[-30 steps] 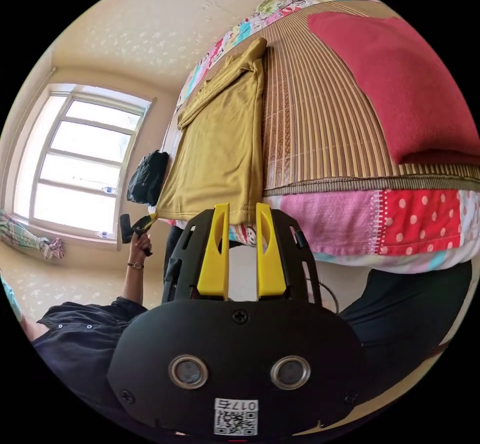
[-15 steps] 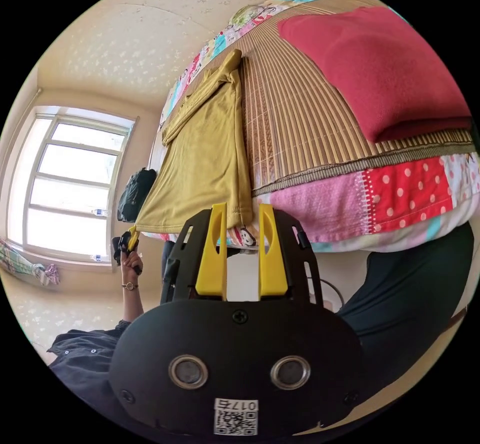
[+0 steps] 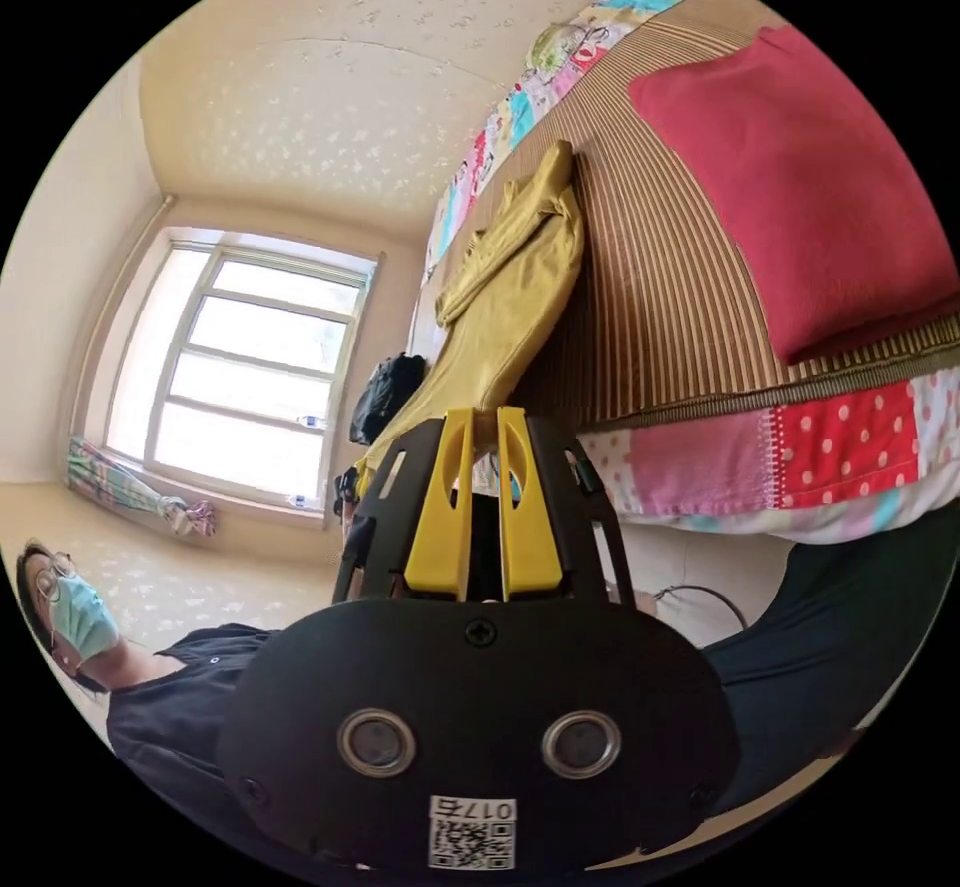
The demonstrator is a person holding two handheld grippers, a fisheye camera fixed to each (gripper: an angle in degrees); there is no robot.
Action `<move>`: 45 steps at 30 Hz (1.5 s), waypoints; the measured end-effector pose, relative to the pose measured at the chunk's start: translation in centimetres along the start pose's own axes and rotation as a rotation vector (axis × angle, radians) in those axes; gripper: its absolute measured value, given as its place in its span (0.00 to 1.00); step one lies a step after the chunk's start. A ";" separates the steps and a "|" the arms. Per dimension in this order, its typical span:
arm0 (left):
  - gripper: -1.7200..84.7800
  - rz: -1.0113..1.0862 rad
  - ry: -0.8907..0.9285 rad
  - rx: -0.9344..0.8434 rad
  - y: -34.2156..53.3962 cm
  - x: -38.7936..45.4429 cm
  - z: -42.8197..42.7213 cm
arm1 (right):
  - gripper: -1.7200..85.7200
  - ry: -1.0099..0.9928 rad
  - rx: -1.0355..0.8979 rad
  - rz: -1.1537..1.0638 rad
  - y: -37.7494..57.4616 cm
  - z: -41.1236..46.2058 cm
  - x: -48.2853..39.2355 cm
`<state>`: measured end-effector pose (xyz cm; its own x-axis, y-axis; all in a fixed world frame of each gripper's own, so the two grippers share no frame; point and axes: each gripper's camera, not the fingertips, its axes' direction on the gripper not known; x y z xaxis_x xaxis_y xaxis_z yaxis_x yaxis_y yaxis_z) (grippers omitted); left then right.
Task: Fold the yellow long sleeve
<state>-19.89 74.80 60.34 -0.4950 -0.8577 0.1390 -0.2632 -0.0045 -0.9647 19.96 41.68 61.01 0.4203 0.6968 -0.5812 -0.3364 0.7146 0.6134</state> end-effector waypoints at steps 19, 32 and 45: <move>0.04 -0.149 0.189 0.230 6.2 -0.4 2.7 | 0.04 -0.021 0.200 0.014 -0.9 -10.3 -2.3; 0.04 -0.169 0.007 0.518 -6.4 -9.1 13.3 | 0.06 0.244 0.324 0.109 -19.7 7.4 4.6; 0.15 -0.045 -0.386 0.369 -8.5 -8.4 21.6 | 0.13 0.469 0.346 -0.181 -17.2 17.8 6.7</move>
<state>4.37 70.92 62.52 -0.1315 -0.9789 0.1564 0.0660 -0.1660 -0.9839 43.62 32.95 56.04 0.0029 0.5757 -0.8177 0.0325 0.8172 0.5754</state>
